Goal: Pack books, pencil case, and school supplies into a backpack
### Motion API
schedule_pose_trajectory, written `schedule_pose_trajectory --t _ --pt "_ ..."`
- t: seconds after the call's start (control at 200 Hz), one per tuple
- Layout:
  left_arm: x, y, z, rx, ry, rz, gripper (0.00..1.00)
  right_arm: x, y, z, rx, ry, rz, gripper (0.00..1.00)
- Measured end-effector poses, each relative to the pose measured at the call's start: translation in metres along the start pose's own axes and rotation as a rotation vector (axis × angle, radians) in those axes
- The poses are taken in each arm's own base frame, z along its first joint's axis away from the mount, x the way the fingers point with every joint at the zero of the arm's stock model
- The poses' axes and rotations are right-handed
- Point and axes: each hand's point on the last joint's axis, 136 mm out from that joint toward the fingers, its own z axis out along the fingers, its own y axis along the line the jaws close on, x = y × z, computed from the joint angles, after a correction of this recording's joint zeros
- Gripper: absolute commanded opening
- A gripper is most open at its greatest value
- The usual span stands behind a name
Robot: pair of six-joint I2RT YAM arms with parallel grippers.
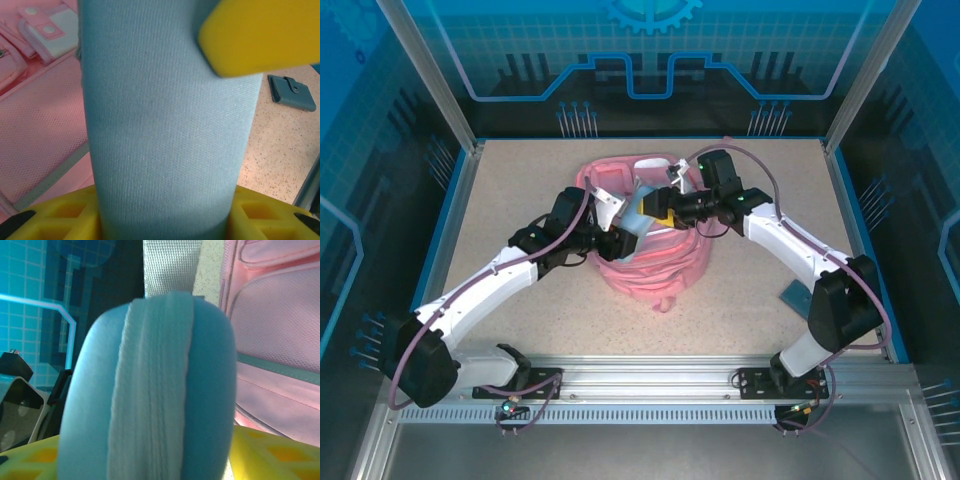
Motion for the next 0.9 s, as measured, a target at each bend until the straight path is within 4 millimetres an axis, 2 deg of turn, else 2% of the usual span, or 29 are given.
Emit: schedule_pose_trajectory --t 0.075,0.165,0.31,0.44,0.6,0.755,0.895 --pt "0.000 0.000 0.000 0.002 -0.003 0.007 0.67 -0.001 0.002 0.000 -0.009 -0.003 -0.003 0.49" --pt "0.000 0.000 0.000 0.000 -0.003 0.001 0.83 -0.002 0.002 0.000 -0.009 -0.007 0.004 0.48" --pt "0.000 0.003 -0.003 -0.025 -0.015 0.012 0.95 -0.003 -0.009 -0.010 0.015 -0.042 0.013 0.47" --pt "-0.001 0.013 -0.008 -0.090 -0.026 0.034 0.96 -0.010 -0.024 -0.042 0.089 -0.138 0.024 0.46" --pt "0.002 0.019 -0.007 -0.129 0.032 0.061 0.94 -0.020 -0.046 -0.105 0.235 -0.321 0.033 0.46" --pt "0.005 0.021 0.014 -0.125 0.114 0.085 0.85 -0.015 -0.070 -0.164 0.396 -0.477 0.060 0.48" --pt "0.015 0.014 0.044 -0.108 0.224 0.144 0.75 -0.003 -0.085 -0.194 0.483 -0.546 0.085 0.49"
